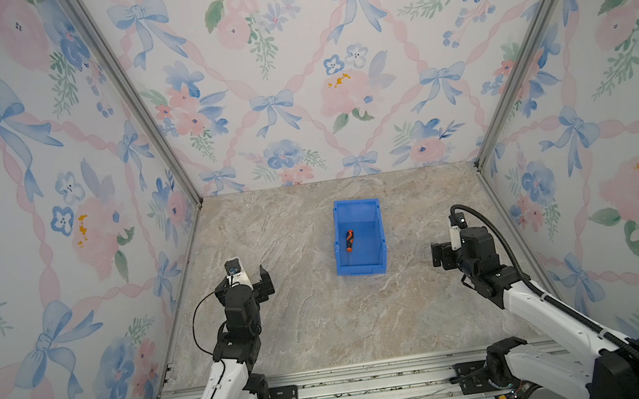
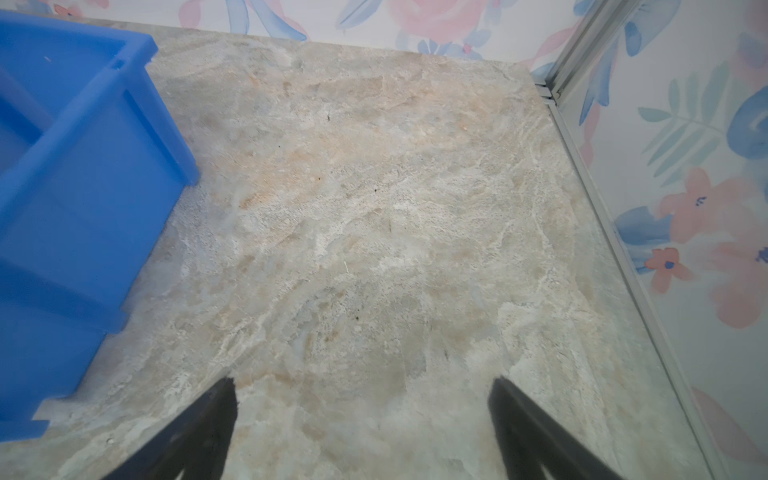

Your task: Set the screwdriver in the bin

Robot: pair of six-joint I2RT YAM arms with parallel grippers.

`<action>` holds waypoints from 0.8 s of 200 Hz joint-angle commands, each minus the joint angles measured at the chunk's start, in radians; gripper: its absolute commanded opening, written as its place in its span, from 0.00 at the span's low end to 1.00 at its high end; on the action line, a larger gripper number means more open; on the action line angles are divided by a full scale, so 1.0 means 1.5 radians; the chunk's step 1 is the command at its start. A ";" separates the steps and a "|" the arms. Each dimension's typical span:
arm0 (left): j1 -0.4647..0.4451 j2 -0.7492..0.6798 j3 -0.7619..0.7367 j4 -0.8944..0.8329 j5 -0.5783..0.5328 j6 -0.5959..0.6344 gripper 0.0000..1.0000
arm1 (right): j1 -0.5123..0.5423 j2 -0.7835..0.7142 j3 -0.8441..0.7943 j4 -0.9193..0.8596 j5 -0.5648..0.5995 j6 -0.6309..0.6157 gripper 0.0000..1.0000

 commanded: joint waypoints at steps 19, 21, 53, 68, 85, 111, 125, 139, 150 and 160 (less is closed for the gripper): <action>0.031 0.048 -0.017 0.032 0.007 -0.009 0.98 | -0.019 0.009 -0.054 0.090 0.008 -0.012 0.97; 0.032 0.050 -0.017 0.034 0.007 -0.009 0.98 | -0.020 0.011 -0.057 0.093 0.007 -0.011 0.97; 0.042 0.089 -0.035 0.082 0.003 -0.023 0.98 | -0.026 0.026 -0.091 0.146 0.017 -0.005 0.97; 0.044 0.117 -0.047 0.114 -0.006 -0.030 0.97 | -0.036 0.033 -0.097 0.170 0.018 -0.007 0.97; 0.047 0.153 -0.054 0.141 -0.016 -0.042 0.97 | -0.047 0.051 -0.099 0.205 0.016 -0.008 0.97; 0.052 0.187 -0.051 0.190 -0.002 -0.027 0.97 | -0.058 0.092 -0.084 0.238 0.013 -0.010 0.97; 0.059 0.206 -0.051 0.228 0.003 -0.021 0.97 | -0.059 0.111 -0.077 0.260 0.010 -0.014 0.97; 0.067 0.228 -0.051 0.265 0.010 -0.013 0.98 | -0.059 0.131 -0.070 0.272 0.010 -0.019 0.97; 0.071 0.248 -0.049 0.293 0.017 -0.007 0.97 | -0.059 0.144 -0.063 0.283 0.011 -0.022 0.97; 0.073 0.268 -0.044 0.314 0.020 -0.003 0.97 | -0.060 0.155 -0.058 0.296 0.010 -0.026 0.97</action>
